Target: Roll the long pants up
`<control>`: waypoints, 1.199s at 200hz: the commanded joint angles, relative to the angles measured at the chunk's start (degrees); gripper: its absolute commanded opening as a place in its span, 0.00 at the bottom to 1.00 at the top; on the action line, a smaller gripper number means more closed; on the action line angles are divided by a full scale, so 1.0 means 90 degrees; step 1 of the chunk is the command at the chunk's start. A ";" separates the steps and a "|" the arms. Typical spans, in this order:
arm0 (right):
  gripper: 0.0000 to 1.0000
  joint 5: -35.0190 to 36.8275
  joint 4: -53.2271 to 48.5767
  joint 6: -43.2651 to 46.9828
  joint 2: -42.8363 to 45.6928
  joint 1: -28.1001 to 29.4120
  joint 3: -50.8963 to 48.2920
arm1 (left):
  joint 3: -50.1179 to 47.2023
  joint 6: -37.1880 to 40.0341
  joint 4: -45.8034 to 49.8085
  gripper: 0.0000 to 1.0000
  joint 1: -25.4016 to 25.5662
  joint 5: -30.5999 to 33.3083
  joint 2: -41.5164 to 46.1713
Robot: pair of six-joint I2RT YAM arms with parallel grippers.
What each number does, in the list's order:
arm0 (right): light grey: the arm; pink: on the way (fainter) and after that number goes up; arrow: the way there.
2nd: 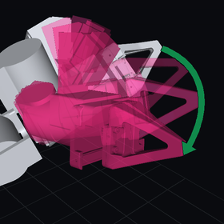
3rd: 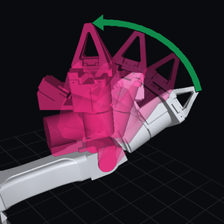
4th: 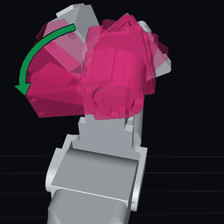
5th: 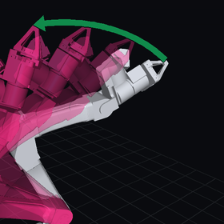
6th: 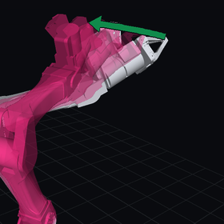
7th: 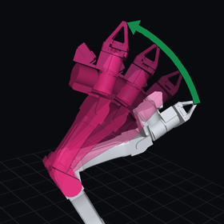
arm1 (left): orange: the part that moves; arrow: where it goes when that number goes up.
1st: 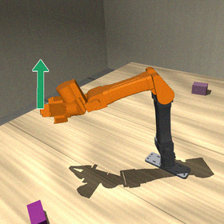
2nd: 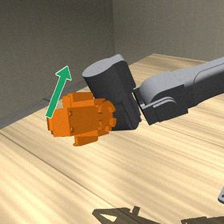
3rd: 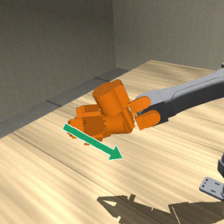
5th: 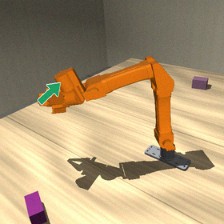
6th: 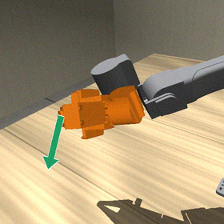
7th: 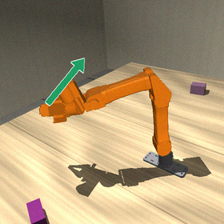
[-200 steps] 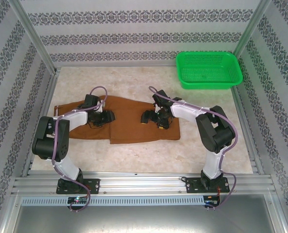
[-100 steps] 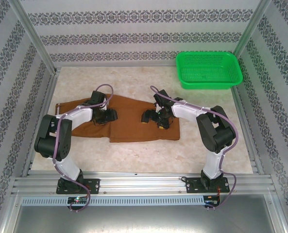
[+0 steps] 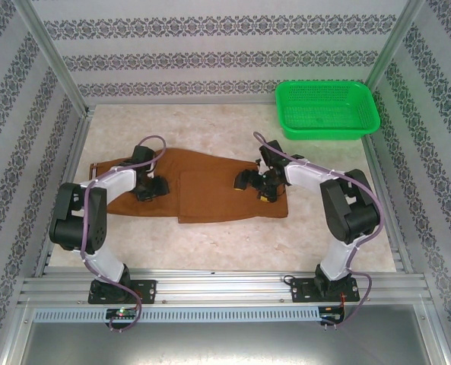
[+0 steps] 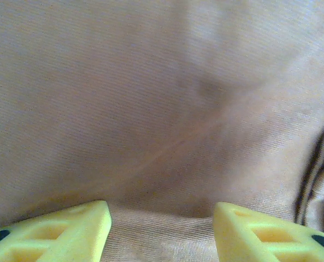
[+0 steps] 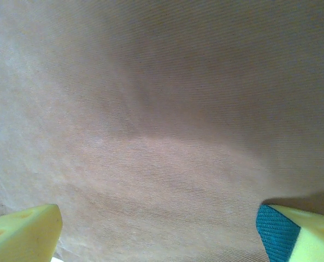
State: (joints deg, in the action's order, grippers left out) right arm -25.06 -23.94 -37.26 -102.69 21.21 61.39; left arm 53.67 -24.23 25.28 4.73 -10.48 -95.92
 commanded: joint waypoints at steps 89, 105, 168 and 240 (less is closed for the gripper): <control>0.95 0.0588 -0.0579 0.0203 -0.0269 -0.0216 -0.0170 | 0.0521 -0.0064 -0.0061 0.56 0.0001 -0.0749 0.0951; 0.95 0.0569 -0.0553 0.0184 -0.0279 -0.0218 -0.0165 | 0.0532 -0.0028 -0.0280 0.55 0.0115 -0.0836 0.0625; 0.95 0.0538 -0.0554 0.0182 -0.0255 -0.0186 -0.0203 | 0.0234 -0.0026 -0.1787 0.53 0.0738 -0.1608 -0.0447; 0.94 0.0522 -0.0581 0.0188 -0.0344 -0.0155 -0.0136 | 0.0394 -0.0098 -0.1868 0.30 0.1062 -0.1818 -0.1074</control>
State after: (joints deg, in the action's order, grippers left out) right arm -24.27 -24.97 -36.05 -102.45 20.34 61.12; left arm 56.66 -24.64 10.13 12.67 -23.99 -102.80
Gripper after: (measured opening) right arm 0.945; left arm 0.436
